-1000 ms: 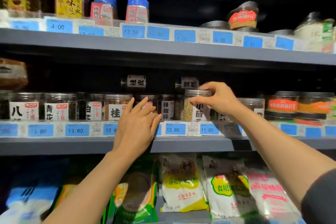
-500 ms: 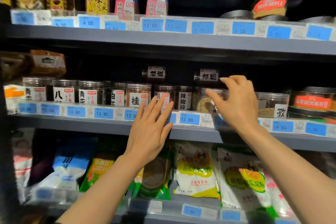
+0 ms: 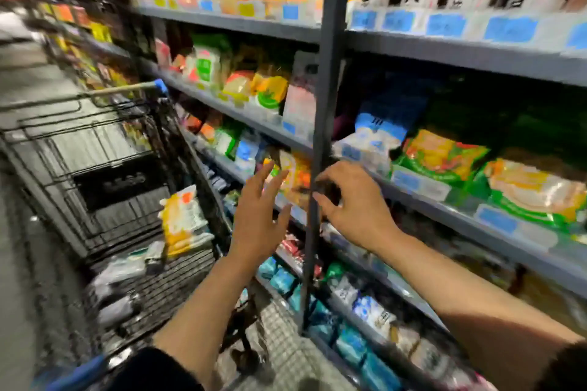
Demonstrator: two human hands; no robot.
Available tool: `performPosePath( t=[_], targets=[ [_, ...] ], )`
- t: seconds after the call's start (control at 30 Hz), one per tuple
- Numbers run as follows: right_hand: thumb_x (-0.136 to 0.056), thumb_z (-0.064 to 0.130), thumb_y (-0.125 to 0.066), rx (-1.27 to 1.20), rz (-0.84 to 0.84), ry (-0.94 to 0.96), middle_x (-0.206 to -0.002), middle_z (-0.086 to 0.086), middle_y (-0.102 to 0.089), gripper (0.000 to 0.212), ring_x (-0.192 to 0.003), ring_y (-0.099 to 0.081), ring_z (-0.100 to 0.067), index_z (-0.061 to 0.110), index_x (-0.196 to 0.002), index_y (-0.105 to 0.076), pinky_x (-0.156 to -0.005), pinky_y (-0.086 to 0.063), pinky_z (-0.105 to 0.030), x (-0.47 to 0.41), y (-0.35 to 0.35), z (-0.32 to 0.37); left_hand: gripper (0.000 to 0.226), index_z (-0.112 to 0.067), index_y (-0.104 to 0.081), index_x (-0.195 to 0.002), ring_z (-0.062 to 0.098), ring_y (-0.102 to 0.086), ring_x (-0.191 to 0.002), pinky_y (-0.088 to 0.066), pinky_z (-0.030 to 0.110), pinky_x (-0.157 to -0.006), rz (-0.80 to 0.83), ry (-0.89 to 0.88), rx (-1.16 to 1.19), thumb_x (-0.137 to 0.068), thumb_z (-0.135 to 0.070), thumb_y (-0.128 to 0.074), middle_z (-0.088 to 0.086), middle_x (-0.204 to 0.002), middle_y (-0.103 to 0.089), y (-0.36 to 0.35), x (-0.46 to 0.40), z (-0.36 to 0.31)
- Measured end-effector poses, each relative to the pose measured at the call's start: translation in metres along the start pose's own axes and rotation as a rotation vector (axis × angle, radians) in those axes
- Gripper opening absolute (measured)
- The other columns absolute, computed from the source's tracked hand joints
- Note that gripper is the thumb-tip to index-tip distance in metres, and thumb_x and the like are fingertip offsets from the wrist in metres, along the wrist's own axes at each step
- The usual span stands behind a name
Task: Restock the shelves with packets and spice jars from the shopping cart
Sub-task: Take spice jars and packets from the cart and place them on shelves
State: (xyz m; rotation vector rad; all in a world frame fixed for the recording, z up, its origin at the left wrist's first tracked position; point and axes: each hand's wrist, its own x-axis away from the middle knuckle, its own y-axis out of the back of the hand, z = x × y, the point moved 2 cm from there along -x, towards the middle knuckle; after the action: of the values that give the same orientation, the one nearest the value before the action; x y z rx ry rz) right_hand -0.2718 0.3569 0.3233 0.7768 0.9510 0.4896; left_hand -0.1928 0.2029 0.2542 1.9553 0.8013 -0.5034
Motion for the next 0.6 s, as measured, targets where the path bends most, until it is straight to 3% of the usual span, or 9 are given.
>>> performPosePath(
  t=[0.13,0.27,0.43,0.6],
  targets=[
    [-0.082,0.025,-0.064,-0.134,0.288,0.083,-0.096,-0.015,-0.063,0.024,-0.094,-0.058,-0.031,0.006,-0.097,-0.066,-0.079,-0.043,-0.039,-0.025,-0.123,0.070,0.058,-0.011,-0.054,-0.134,0.032,-0.044,-0.130,-0.045,0.047,-0.101,-0.032,0.305,-0.096,-0.078,-0.005,-0.069,0.015,-0.145,-0.044,0.064,0.064,0.116],
    [-0.084,0.021,-0.065,-0.197,0.519,0.117,-0.113,-0.012,-0.060,0.032,-0.109,-0.053,-0.028,0.008,-0.113,-0.061,-0.089,-0.039,-0.035,-0.049,-0.231,0.133,0.052,-0.005,-0.052,-0.134,0.040,-0.042,-0.131,-0.041,0.050,-0.105,0.002,0.645,-0.242,-0.084,-0.014,-0.064,0.021,-0.142,-0.045,0.132,0.131,0.214],
    [-0.088,0.025,-0.063,-0.199,0.783,0.060,-0.122,-0.011,-0.058,0.038,-0.113,-0.053,-0.027,0.009,-0.121,-0.055,-0.093,-0.041,-0.034,-0.064,-0.322,0.167,0.055,-0.006,-0.044,-0.139,0.030,-0.042,-0.131,-0.038,0.035,-0.103,0.057,0.826,-0.252,-0.088,-0.011,-0.064,0.013,-0.148,-0.035,0.171,0.174,0.270],
    [-0.087,0.028,-0.065,-0.168,0.989,-0.049,-0.121,-0.011,-0.060,0.043,-0.111,-0.056,-0.025,0.008,-0.123,-0.055,-0.094,-0.045,-0.035,-0.063,-0.387,0.151,0.059,-0.010,-0.038,-0.144,0.032,-0.047,-0.128,-0.046,0.040,-0.096,0.157,0.880,-0.273,-0.090,-0.016,-0.063,0.011,-0.151,-0.030,0.150,0.179,0.303]
  ],
)
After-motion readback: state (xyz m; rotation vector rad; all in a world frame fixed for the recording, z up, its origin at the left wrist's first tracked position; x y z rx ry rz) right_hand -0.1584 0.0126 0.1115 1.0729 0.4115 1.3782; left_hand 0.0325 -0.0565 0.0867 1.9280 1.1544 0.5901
